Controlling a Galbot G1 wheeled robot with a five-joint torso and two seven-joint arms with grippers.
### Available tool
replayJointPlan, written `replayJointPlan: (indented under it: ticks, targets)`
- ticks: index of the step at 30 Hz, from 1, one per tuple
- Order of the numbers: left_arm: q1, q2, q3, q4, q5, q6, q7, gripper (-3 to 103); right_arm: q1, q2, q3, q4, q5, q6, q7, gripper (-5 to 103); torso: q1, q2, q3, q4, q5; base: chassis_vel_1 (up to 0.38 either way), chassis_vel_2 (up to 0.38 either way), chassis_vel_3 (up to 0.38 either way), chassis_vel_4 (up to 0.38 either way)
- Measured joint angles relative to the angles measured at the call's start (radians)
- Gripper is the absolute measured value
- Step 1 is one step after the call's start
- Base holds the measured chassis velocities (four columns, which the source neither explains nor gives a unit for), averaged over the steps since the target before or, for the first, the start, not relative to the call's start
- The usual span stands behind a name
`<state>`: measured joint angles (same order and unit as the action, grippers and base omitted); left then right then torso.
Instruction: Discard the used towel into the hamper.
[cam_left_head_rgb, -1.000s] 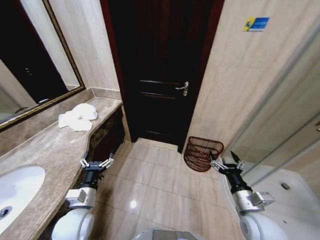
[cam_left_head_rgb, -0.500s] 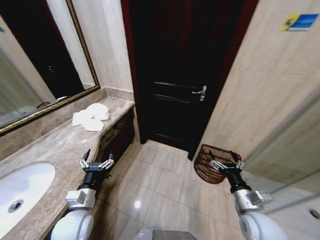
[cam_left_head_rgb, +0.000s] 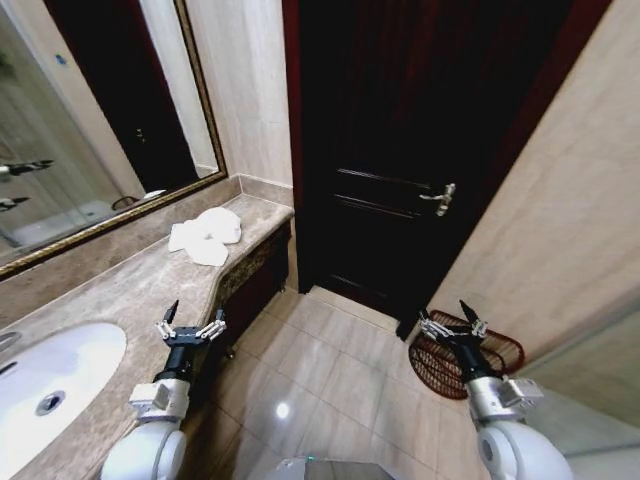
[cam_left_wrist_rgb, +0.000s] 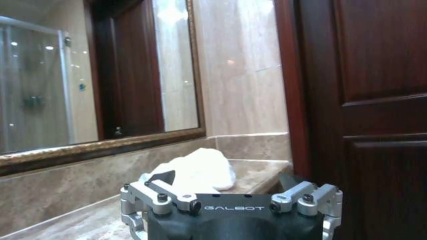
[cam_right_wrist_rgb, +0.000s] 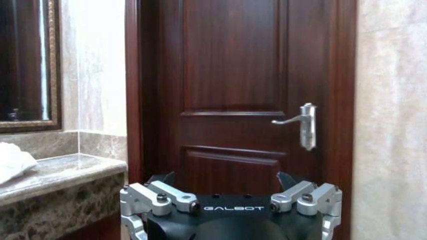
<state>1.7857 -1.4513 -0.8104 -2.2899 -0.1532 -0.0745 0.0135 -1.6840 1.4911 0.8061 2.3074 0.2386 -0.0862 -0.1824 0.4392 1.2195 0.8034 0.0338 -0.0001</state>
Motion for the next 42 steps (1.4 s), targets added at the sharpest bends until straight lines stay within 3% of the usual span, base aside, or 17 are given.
replayJointPlan:
  ticks: [26, 42]
  targets:
    - [-0.001, 0.002, -0.003, 0.010, -0.002, -0.025, -0.010, 100, 0.006, 0.007, -0.007, -0.002, -0.012, 0.000, 0.005, 100, 0.000, 0.000, 0.000, -0.0001, 0.0000, -0.096, 0.140, 0.138, -0.093]
    - [-0.003, 0.002, -0.001, -0.014, -0.003, 0.024, -0.035, 100, 0.008, 0.007, -0.004, 0.001, -0.017, -0.004, 0.004, 100, 0.000, 0.000, 0.000, 0.0001, 0.0000, -0.136, 0.136, 0.137, -0.137]
